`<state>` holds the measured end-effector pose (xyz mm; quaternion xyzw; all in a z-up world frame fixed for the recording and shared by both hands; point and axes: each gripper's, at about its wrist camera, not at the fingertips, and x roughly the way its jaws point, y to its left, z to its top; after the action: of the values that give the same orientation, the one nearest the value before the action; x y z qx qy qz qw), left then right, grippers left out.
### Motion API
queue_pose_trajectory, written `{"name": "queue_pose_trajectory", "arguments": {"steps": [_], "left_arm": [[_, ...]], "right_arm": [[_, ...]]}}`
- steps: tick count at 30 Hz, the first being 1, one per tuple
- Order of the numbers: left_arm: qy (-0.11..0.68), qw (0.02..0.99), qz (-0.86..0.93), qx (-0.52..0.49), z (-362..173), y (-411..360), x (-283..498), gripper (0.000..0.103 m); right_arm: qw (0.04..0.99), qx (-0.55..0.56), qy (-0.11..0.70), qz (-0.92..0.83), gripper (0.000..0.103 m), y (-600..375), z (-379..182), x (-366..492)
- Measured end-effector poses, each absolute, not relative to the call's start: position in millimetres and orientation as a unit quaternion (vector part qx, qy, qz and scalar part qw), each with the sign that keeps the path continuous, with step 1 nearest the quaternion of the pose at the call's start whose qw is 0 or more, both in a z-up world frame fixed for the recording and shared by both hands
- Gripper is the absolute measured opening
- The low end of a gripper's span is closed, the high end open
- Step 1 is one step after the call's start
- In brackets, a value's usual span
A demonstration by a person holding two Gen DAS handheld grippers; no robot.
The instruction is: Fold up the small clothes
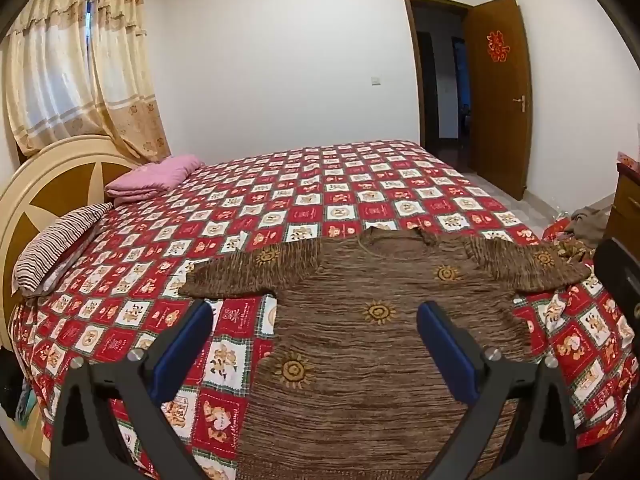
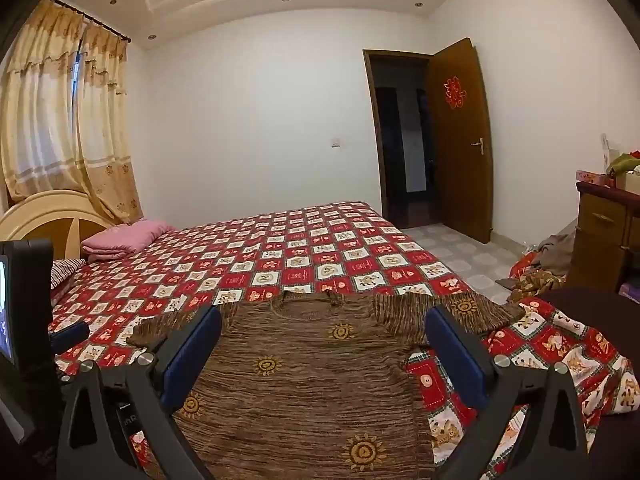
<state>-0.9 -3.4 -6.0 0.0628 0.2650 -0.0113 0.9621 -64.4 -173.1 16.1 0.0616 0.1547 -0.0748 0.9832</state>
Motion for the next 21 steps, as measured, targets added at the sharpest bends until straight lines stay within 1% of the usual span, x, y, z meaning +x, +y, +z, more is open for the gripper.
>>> {"name": "queue_pose_trajectory", "arguments": {"steps": [21], "left_arm": [[0.267,0.962,-0.013,0.056,-6.2,-1.3,-1.6,0.103]], "right_arm": [[0.983,0.060,0.155,-0.081,0.102,-177.4,13.7,-65.6]]}}
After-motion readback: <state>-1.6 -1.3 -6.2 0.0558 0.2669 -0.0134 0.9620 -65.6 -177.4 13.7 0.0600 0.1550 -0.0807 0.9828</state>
